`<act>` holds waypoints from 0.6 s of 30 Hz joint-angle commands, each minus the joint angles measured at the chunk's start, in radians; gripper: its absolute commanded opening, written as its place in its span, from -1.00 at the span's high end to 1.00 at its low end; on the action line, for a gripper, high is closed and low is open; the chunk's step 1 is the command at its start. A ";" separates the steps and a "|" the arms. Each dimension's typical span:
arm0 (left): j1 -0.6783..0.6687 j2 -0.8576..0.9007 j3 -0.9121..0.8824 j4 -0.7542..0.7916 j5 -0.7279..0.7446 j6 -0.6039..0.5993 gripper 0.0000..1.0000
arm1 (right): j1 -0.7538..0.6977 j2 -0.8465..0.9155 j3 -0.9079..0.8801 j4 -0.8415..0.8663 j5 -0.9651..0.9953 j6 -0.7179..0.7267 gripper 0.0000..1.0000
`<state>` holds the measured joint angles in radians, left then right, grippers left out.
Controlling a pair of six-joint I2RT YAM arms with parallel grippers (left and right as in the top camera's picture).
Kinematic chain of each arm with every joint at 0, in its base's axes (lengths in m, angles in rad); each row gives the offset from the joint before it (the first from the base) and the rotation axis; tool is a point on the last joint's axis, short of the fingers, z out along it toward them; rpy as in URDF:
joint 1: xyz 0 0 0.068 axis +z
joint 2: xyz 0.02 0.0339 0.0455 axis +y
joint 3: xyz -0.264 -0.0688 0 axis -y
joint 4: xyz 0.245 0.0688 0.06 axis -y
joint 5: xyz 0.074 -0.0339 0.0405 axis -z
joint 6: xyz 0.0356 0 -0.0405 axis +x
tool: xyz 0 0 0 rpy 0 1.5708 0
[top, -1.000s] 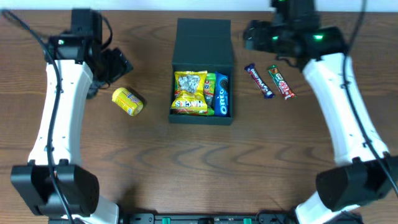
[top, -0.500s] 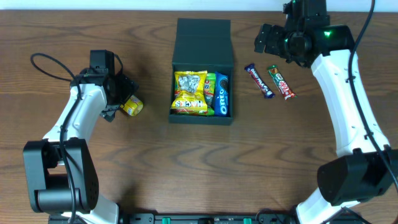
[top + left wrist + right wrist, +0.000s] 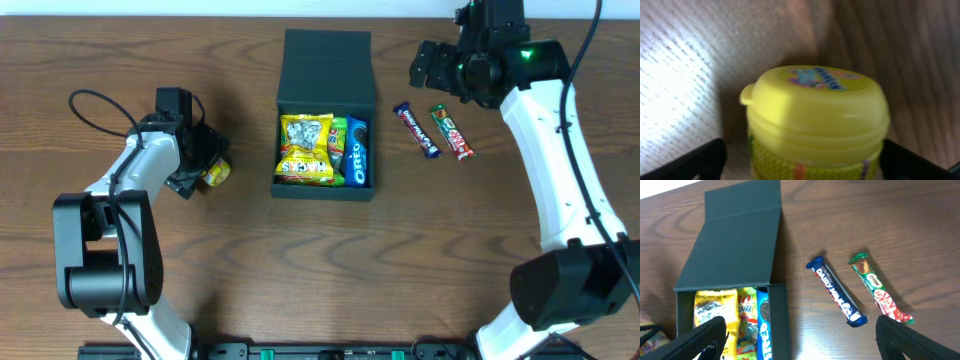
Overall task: Pack container
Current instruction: 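Grasp the yellow Mentos bottle with left gripper and lower into box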
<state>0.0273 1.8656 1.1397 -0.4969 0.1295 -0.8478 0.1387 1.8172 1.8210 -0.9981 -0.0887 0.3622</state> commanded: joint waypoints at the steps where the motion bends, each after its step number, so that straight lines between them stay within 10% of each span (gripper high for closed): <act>1: -0.002 0.006 -0.005 -0.001 0.002 -0.001 -0.73 | -0.010 0.001 -0.003 -0.002 0.014 -0.005 -0.89; 18: -0.002 0.017 0.085 -0.001 0.117 0.188 0.60 | -0.045 0.001 -0.003 -0.005 0.107 -0.037 -0.95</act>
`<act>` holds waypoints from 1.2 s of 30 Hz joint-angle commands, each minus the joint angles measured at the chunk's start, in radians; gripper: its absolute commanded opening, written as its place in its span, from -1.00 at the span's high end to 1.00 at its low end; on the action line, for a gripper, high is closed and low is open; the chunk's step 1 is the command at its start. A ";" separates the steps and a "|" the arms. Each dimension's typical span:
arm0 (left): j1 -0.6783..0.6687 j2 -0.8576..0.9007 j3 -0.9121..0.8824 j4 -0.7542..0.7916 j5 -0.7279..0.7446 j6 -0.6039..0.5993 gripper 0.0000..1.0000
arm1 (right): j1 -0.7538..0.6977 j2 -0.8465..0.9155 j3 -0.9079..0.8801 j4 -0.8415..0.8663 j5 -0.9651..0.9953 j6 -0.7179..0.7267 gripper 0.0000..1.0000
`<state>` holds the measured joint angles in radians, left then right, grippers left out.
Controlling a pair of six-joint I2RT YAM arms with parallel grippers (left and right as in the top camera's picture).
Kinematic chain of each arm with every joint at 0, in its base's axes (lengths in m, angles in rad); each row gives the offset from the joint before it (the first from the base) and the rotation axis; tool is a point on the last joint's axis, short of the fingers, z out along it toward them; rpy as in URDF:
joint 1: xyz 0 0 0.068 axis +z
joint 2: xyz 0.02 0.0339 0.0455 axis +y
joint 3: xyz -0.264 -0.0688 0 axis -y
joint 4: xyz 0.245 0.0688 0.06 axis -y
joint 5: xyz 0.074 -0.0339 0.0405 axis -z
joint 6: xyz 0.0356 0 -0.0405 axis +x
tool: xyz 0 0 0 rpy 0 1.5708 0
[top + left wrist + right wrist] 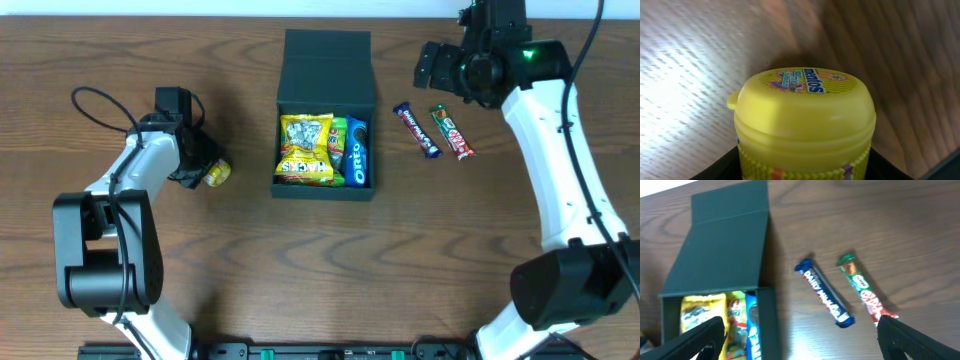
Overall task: Pack container
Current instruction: 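Grasp the yellow Mentos bottle with left gripper and lower into box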
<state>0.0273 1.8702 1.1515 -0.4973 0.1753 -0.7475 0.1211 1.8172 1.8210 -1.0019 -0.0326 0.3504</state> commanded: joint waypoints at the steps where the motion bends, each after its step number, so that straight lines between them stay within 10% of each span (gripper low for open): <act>1: -0.002 0.013 0.102 -0.009 0.089 0.108 0.74 | -0.040 0.001 -0.003 -0.002 0.057 -0.027 -0.96; 13: -0.272 0.013 0.566 -0.165 0.083 0.455 0.88 | -0.235 0.001 -0.003 -0.054 0.051 -0.026 -0.96; 30: -0.569 0.220 0.567 -0.255 0.130 0.456 0.85 | -0.245 0.001 -0.003 -0.062 0.051 -0.027 -0.99; 33: -0.571 0.236 0.567 -0.258 0.133 0.455 -0.65 | -0.245 0.001 -0.003 -0.064 0.051 -0.034 -0.99; 36: -0.570 0.229 0.567 -0.257 0.132 0.454 -0.90 | -0.245 0.001 -0.003 -0.066 0.051 -0.039 -0.99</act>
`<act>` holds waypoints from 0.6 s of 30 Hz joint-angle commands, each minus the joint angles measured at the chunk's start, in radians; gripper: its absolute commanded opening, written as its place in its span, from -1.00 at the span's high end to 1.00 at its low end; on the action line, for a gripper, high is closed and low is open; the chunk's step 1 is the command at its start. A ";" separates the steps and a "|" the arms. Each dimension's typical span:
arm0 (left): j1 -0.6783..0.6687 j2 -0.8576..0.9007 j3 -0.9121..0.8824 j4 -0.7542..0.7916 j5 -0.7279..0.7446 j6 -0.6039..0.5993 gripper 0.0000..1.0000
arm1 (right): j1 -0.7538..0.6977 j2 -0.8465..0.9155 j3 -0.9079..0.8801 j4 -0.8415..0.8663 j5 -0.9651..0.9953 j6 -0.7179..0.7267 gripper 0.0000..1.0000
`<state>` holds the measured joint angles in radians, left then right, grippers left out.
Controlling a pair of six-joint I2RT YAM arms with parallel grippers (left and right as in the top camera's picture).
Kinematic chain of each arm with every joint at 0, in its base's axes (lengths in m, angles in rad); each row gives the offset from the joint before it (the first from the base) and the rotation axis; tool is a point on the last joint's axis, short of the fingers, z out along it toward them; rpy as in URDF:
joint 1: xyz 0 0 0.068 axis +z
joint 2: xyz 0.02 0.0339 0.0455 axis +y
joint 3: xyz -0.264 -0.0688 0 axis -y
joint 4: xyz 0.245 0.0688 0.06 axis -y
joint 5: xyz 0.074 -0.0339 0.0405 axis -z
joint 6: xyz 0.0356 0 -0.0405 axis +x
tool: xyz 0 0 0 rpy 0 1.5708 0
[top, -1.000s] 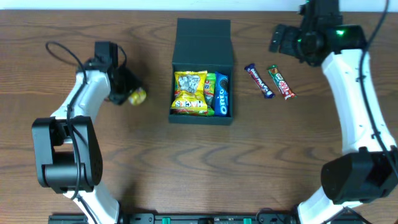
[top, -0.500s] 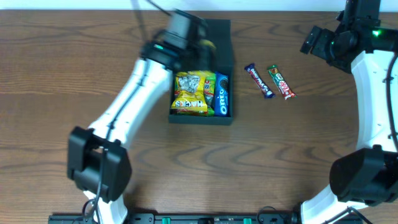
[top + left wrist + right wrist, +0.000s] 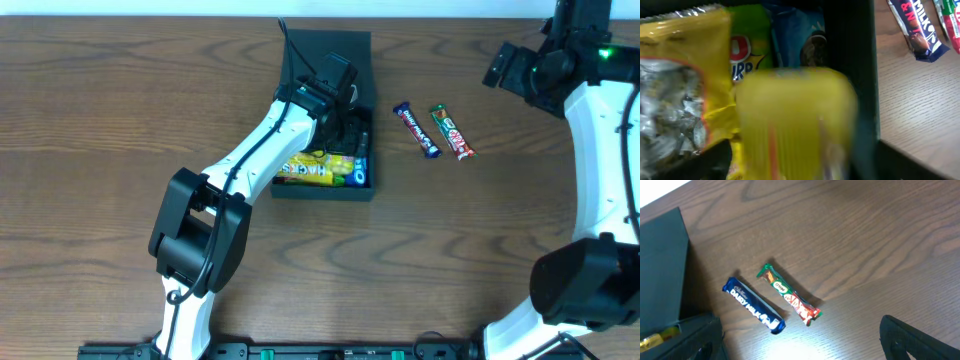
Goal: Pack container
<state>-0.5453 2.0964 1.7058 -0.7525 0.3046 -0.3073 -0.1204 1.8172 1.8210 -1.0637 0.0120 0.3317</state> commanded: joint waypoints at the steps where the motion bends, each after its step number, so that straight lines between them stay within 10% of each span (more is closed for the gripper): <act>1: 0.005 -0.003 0.014 0.000 0.003 0.012 -0.90 | -0.004 0.001 -0.003 -0.005 0.006 -0.024 -0.99; 11: 0.085 -0.180 0.072 -0.011 -0.060 0.004 -0.90 | -0.003 0.001 -0.003 -0.033 -0.034 -0.074 -0.78; 12: 0.107 -0.212 0.072 -0.016 -0.087 0.004 -0.90 | -0.001 0.001 -0.003 -0.035 -0.067 -0.089 -0.61; 15: 0.194 -0.306 0.072 -0.040 -0.167 0.004 -0.91 | 0.021 0.001 -0.003 -0.034 -0.224 -0.140 0.88; 18: 0.294 -0.362 0.072 -0.060 -0.189 0.003 -0.90 | 0.073 0.001 -0.009 -0.023 -0.344 -0.184 0.97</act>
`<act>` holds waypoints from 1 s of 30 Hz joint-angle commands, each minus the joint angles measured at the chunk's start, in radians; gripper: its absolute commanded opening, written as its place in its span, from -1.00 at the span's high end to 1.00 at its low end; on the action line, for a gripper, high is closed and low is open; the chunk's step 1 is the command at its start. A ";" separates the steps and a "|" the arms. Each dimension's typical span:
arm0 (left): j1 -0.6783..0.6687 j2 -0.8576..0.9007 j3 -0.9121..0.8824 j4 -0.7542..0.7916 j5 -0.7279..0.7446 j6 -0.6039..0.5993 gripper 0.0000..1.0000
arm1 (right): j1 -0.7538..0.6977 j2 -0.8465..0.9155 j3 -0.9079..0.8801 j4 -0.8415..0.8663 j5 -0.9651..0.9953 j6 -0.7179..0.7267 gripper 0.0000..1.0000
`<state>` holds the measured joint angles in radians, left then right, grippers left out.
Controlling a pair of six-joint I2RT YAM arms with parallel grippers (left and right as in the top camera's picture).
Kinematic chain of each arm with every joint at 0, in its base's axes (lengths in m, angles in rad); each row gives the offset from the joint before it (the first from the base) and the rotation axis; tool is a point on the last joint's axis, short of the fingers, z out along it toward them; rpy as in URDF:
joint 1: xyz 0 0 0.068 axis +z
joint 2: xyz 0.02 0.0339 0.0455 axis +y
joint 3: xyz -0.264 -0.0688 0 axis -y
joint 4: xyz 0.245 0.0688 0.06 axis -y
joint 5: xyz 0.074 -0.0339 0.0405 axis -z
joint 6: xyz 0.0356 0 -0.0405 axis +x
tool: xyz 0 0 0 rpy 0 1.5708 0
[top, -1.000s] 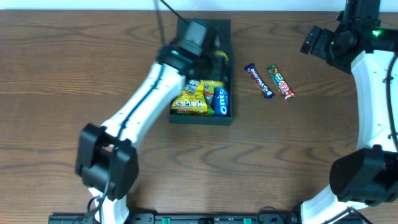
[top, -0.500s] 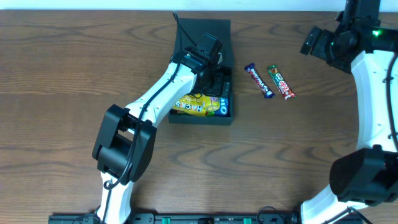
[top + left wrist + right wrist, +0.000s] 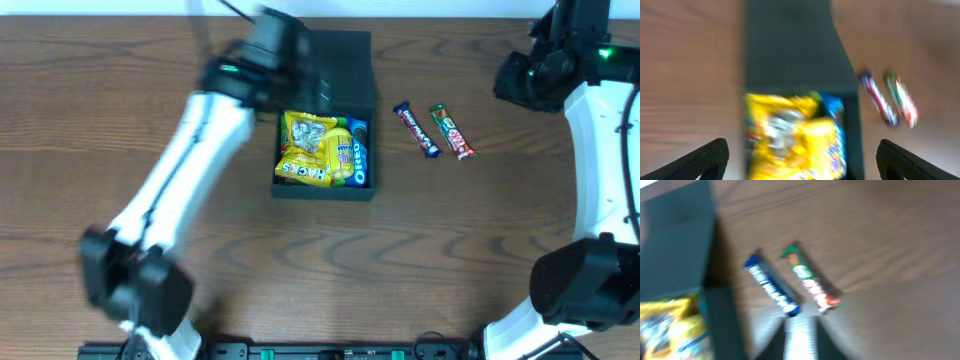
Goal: Pack container
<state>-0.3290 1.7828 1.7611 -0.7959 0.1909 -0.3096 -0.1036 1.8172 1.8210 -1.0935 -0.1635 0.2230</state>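
Note:
The dark green box lies open mid-table, its lid folded back. Inside are a yellow snack bag, the yellow Mentos tub and a blue Oreo pack. My left gripper hovers open and empty above the box, blurred by motion. A blue Dairy Milk bar and a green-red KitKat bar lie right of the box. My right gripper is up at the far right, fingers drawn together, just short of both bars.
Bare wooden table surrounds the box on the left and front. The left arm stretches diagonally over the table's left half. The right arm runs along the right edge.
My left gripper has let go of the Mentos tub, which now lies in the box, and stands higher over the lid. My right gripper's fingers have come together nearer the bars.
My left gripper stood open around the Mentos tub at the left of the table, then shut on it. Later it held the tub over the box. Now the tub lies inside and that gripper is empty. My right gripper moved from beside the box to the far right.

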 commanded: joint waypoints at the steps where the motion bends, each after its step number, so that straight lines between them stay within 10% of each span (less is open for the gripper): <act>1: 0.119 -0.064 0.017 -0.022 -0.074 -0.008 -0.91 | 0.087 0.001 -0.016 0.020 -0.191 -0.086 0.97; 13: 0.441 -0.056 0.013 -0.133 0.043 -0.019 -0.90 | 0.582 0.166 -0.143 0.251 -0.176 -0.142 0.97; 30: 0.440 -0.055 0.013 -0.154 0.047 0.000 -0.90 | 0.727 0.400 -0.142 0.418 -0.174 -0.155 0.97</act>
<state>0.1104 1.7161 1.7752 -0.9432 0.2333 -0.3168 0.6010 2.1777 1.6825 -0.6914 -0.2996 0.0929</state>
